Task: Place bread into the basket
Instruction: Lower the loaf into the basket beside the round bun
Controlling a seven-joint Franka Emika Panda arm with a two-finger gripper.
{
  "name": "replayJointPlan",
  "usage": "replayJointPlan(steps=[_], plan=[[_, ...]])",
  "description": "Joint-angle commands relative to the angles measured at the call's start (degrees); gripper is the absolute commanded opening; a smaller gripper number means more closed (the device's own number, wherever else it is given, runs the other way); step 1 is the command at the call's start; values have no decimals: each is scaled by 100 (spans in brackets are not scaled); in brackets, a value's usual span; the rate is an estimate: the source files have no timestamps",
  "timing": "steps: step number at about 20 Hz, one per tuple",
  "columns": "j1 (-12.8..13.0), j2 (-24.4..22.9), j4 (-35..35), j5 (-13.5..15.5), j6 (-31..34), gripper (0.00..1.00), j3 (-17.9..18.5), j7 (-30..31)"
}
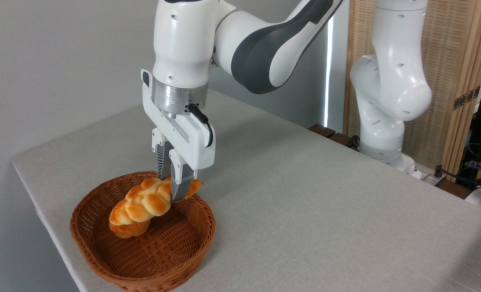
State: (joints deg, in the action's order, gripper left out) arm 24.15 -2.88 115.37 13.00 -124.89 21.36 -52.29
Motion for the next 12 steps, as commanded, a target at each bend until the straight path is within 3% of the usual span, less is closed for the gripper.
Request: replayJointPlan(steps=[1, 12], plan=[[28, 25, -49, -105, -176, 45, 70, -98], [28, 25, -40, -166, -360, 67, 167, -80]])
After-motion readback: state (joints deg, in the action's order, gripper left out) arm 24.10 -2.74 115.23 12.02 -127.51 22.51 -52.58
